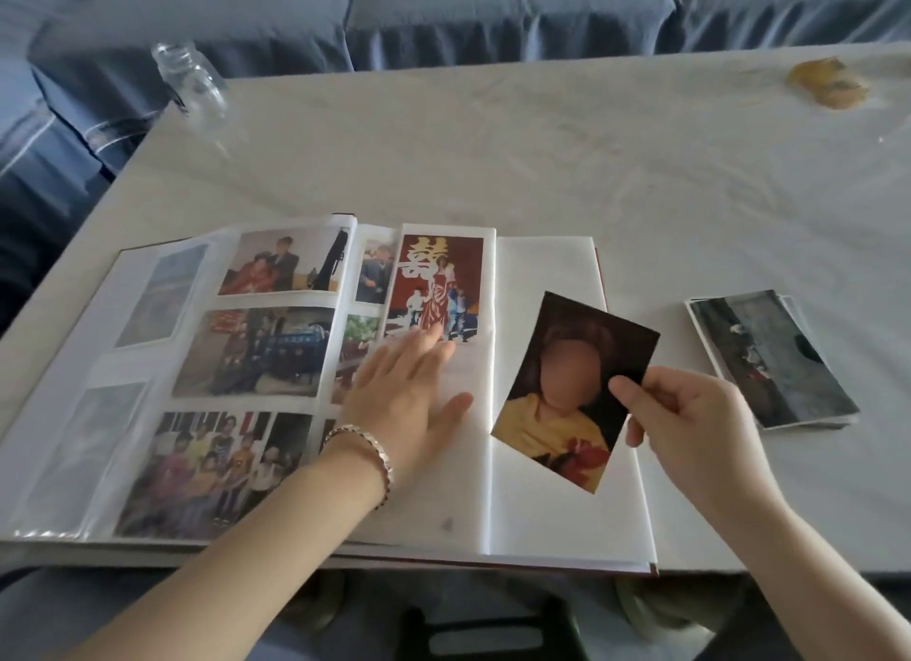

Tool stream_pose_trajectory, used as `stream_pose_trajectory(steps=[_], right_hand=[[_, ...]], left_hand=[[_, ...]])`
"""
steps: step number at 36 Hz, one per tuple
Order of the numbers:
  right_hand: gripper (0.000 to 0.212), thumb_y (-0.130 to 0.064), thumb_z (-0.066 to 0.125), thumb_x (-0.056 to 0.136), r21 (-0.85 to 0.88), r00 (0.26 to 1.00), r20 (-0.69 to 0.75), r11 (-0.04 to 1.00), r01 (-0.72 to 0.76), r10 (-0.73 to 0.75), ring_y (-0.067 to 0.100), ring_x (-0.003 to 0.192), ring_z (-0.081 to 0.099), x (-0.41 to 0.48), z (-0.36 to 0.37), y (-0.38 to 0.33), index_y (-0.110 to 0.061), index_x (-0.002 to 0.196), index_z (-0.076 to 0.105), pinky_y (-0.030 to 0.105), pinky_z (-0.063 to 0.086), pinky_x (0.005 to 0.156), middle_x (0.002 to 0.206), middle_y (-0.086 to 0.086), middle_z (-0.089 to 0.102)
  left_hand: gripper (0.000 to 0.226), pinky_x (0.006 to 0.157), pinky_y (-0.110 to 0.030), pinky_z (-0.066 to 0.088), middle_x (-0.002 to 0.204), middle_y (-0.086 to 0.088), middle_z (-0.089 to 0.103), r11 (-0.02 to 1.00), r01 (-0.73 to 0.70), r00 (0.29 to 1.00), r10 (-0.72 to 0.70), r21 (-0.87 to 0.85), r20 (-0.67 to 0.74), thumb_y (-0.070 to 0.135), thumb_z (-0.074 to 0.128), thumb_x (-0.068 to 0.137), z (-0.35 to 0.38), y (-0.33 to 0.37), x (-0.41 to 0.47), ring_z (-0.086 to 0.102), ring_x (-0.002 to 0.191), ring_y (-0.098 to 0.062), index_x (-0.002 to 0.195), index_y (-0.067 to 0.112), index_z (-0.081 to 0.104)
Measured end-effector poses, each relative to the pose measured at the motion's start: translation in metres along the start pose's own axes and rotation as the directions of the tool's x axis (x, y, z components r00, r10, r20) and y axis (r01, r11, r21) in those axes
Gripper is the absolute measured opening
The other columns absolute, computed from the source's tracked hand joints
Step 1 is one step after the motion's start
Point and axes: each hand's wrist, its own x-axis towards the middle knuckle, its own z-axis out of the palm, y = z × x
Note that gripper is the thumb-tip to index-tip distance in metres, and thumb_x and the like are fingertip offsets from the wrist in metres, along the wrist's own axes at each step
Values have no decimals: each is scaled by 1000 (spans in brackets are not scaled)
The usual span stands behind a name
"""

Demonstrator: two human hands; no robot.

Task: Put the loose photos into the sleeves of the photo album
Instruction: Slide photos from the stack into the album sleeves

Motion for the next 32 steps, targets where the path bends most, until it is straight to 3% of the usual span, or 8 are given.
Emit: stream_pose_trajectory(steps=[3,8,14,23,29,32], right_hand=[[44,-16,60,89,-7,999,-33,1000,15,-16,6,37,44,-3,1,-2,-9,46,53,11,31,40,33,-11,44],[43,-17,61,88,-21,998,-53,999,34,-35,5,38,45,-6,3,-9,-7,47,55,10,32,42,33,-12,45],[42,-18,61,88,-45,997,-56,998,54,-56,3,38,46,-5,6,-12,-12,46,55,10,34,45,33,-15,46],[41,-18,61,88,-3,998,-50,999,33,-33,4,38,46,-4,8,-10,-12,48,57,11,33,43,36,-13,50],[36,-20,61,88,-14,1000,-2,1000,16,-16,5,43,49,-6,16,-10,-13,52,61,13,38,46,48,-9,60],[38,-21,61,88,-30,999,38,1000,-2,3,4,45,50,-9,21,-13,-16,50,59,11,39,47,46,-10,59]], left_hand=[[86,109,-31,-18,156,7,-14,992,49,998,-52,112,32,64,-21,69,14,-7,-6,-18,142,-14,147,31,-7],[99,109,-33,-20,156,7,-14,990,101,995,-101,100,-8,68,-38,59,20,-6,-7,-20,142,-16,147,36,-5],[88,115,-35,-11,157,7,-11,991,106,994,-105,81,-21,68,-26,68,23,-6,-7,-17,143,-16,147,36,-4],[100,115,-35,-9,158,6,-7,993,98,995,-96,62,-37,70,-34,62,24,-6,-7,-14,144,-18,148,35,2],[85,113,-33,-10,158,3,1,995,86,995,-83,51,-51,66,-15,75,23,-6,-7,-8,145,-20,149,31,10],[84,112,-32,-11,158,3,0,995,87,995,-85,53,-51,64,-14,75,22,-6,-7,-9,144,-19,149,31,10]])
